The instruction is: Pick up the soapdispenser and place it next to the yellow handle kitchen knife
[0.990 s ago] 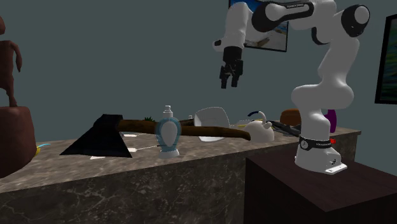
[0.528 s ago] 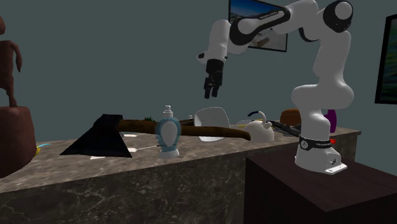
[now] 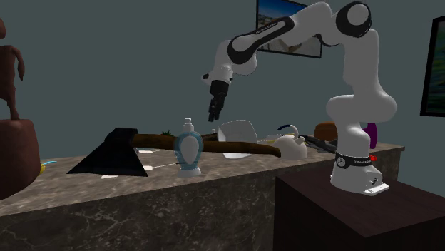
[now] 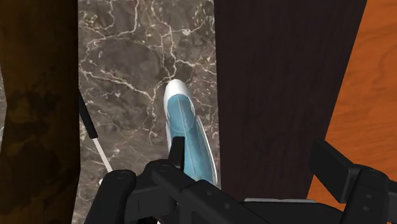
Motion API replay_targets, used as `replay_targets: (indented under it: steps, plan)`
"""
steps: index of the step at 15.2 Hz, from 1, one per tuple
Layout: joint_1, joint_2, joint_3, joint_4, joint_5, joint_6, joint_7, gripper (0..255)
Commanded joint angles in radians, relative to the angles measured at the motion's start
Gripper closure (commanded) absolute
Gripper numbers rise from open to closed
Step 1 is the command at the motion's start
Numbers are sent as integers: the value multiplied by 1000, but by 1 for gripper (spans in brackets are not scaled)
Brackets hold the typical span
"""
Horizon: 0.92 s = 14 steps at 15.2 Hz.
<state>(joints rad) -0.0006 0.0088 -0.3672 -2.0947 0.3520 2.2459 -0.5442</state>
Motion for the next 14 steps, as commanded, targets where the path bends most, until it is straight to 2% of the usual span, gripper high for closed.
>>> replay_targets:
  steps: [1, 4, 5, 14]
  plan:
    - [-13, 93, -11, 65, 84, 11, -67, 0]
    - [-49, 217, -6, 173, 190, 2, -142, 0]
    - [-57, 236, -3, 191, 205, -1, -152, 0]
    - [-56, 304, 22, 187, 255, 64, -181, 0]
